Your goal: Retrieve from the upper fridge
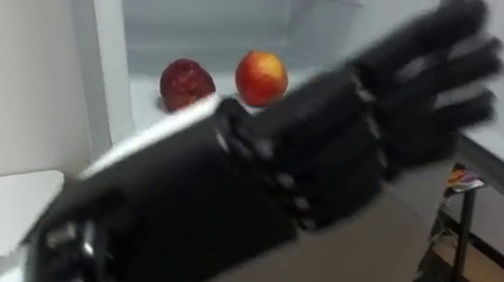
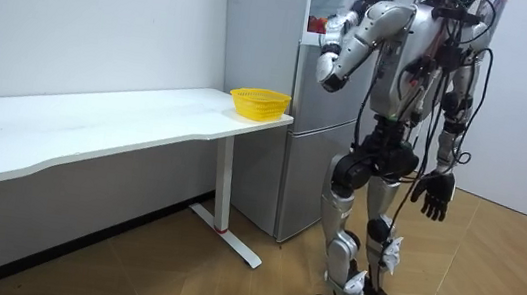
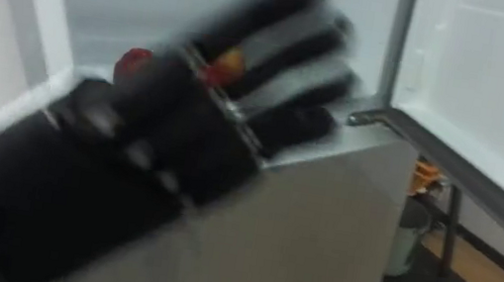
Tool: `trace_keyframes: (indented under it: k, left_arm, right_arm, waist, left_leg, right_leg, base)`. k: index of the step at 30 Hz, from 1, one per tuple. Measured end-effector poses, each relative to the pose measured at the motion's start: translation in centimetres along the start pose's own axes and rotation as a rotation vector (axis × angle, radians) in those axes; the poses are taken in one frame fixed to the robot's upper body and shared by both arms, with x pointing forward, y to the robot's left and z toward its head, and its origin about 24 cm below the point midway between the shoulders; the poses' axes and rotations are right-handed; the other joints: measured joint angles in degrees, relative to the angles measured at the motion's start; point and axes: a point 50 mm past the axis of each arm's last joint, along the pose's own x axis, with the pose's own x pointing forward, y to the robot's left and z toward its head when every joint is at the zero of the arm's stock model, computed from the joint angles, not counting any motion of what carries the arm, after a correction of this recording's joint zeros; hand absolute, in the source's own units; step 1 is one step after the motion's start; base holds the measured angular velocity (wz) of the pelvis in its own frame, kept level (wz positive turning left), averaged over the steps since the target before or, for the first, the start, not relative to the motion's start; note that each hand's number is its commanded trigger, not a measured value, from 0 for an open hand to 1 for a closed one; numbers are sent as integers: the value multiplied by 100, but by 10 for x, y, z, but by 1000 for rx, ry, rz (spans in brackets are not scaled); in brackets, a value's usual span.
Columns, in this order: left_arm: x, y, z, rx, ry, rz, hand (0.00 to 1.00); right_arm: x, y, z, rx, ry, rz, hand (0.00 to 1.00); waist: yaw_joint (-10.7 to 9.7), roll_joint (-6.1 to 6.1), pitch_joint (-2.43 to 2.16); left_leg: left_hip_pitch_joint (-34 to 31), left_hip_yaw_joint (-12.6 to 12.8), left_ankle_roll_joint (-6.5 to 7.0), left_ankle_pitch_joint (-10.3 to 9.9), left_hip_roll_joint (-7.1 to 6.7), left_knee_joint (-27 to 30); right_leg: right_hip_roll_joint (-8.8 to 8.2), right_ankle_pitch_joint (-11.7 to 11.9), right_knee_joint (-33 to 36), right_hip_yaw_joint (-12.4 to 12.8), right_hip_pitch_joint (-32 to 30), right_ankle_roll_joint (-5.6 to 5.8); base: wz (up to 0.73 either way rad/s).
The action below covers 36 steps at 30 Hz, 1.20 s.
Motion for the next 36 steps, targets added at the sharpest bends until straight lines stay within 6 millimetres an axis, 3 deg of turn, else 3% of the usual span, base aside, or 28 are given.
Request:
trace_keyframes:
  k: [2, 5, 10, 13, 19, 24, 29, 32, 33, 36]
  left_arm:
    - [-7, 8, 17, 99, -33, 94, 0]
    - [-34, 22, 49, 281, -92, 322, 0]
    - [-59, 31, 70, 496, -118, 643, 0]
    - [-67, 34, 82, 647, -130, 797, 0]
    - [-80, 37, 86, 850, -93, 1038, 0]
    - [-109, 34, 73, 884, 17, 1240, 0]
    - [-162, 38, 43, 819, 326, 1458, 0]
    - [-223, 25, 7, 776, 699, 1601, 0]
    - [-234, 21, -2, 752, 776, 1618, 0]
    - [-297, -14, -48, 542, 1156, 1709, 0]
  right_arm:
    - [0, 1, -7, 17, 5, -12, 0]
    - [0, 9, -15, 40, 0, -20, 0]
    - [1, 19, -15, 26, -5, -18, 0]
    - [1, 19, -10, 16, -27, -32, 0]
    - [1, 17, -4, 13, -50, -56, 0]
    - [0, 16, 2, 16, -69, -62, 0]
    - [0, 15, 8, 13, -65, -72, 0]
    - [0, 13, 13, 17, -85, -77, 0]
    - [0, 12, 14, 13, -88, -77, 0]
    - [-1, 13, 23, 10, -117, -77, 0]
  waist:
    - [265, 2, -7]
    - [652, -64, -16]
    - [826, -154, -39]
    - [913, -146, -39]
    - [967, -55, -18]
    - [1054, 31, 14]
    - [1058, 11, 33]
    - [1036, 5, 40]
    - [1053, -4, 38]
    - [1019, -46, 53]
  left_leg:
    - [32, -21, -13, 8, -1, -26]
    - [100, -88, -56, 37, 2, -70]
    - [120, -416, -82, 53, 4, -67]
    - [103, -528, -85, 55, -2, -60]
    - [102, -818, -82, 56, -27, -27]
    - [92, -957, -82, 57, -97, -35]
    - [29, -1136, -75, 66, -197, 35]
    - [12, -1190, -74, 66, -201, 38]
    - [1, -1193, -74, 66, -204, 34]
    - [5, -1211, -74, 66, -212, 39]
  right_leg:
    - [2, -20, 14, -59, 24, -28]
    - [5, -66, 3, -147, 99, -84]
    - [1, -82, -5, -447, 244, -92]
    - [3, -83, -14, -474, 294, -92]
    - [-16, -83, -12, -745, 389, -92]
    - [-52, -144, -9, -900, 418, -82]
    - [-150, -278, -11, -1072, 416, -69]
    - [-176, -320, -26, -1082, 445, -64]
    - [-178, -320, -34, -1092, 460, -63]
    - [-175, -320, -95, -1093, 526, -64]
  base:
    - [6]
    - [12]
    - [33]
    - [20]
    - [23]
    - [12]
    - [16]
    - [5]
    - [6]
    - [2]
